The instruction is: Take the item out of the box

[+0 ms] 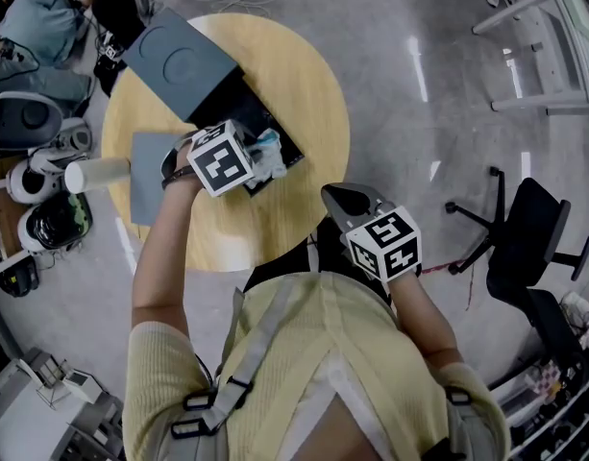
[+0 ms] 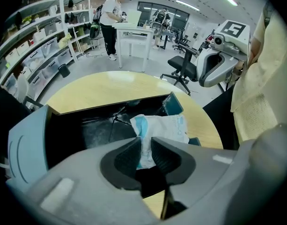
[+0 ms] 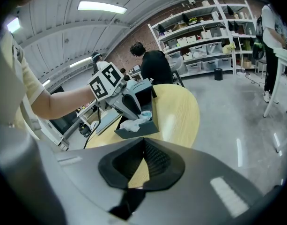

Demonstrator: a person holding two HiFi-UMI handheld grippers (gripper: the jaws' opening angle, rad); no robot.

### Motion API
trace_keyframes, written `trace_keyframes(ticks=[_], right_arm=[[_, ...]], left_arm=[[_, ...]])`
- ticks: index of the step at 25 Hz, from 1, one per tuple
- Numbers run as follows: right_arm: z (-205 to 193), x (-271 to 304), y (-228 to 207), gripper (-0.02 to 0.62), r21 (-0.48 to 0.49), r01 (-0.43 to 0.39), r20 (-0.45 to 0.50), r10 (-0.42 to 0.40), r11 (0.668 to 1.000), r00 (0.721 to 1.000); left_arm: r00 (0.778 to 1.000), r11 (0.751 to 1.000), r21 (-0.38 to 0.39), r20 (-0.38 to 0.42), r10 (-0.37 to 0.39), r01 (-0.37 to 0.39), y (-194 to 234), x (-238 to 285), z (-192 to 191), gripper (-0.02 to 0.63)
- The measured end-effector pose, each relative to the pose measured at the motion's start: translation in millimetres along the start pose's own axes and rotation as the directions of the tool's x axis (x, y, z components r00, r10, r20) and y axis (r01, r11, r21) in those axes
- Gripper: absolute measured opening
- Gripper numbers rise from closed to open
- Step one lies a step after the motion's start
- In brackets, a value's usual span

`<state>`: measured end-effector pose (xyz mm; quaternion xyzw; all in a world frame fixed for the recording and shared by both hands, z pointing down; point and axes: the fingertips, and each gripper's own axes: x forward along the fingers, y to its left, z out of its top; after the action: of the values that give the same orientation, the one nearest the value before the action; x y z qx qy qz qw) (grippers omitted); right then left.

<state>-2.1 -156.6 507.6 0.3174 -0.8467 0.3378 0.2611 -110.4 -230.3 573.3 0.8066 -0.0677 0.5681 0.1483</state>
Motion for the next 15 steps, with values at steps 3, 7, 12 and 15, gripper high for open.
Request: trace_keyframes(ticks=[3,7,12,15], right_arm=[[-0.9,-4.7,0.7,0.005,-0.008,-0.002,0.004,0.002,1.0,1.0],[-2.9,-11.5,2.0,0.005,-0.022,-0.01,0.007,0.011,1.0,1.0],[-3.7,-17.3,5.1,0.005,-0.043,-0.027,0.008,0.028,0.999,1.0],[-3.4,-20.5,8.0,0.005,-0.066,-0.039,0.006,0.04,0.997,0.999]], left_arm=[[1.0,1.0,0.002,0.005,0.012,-0.012,-2.6,-0.1,1.2,0.068],[0.999,0.999,-0.006,0.022,0.033,-0.032,-5.2,-2.7,5.0,0.034],[0.993,0.995,-0.047,0.065,0.095,-0.092,-4.9,-11.7,9.0,0.008],[0.986,0.988,-0.076,0.095,0.138,-0.131,-5.7,-19.5,9.4,0.008]])
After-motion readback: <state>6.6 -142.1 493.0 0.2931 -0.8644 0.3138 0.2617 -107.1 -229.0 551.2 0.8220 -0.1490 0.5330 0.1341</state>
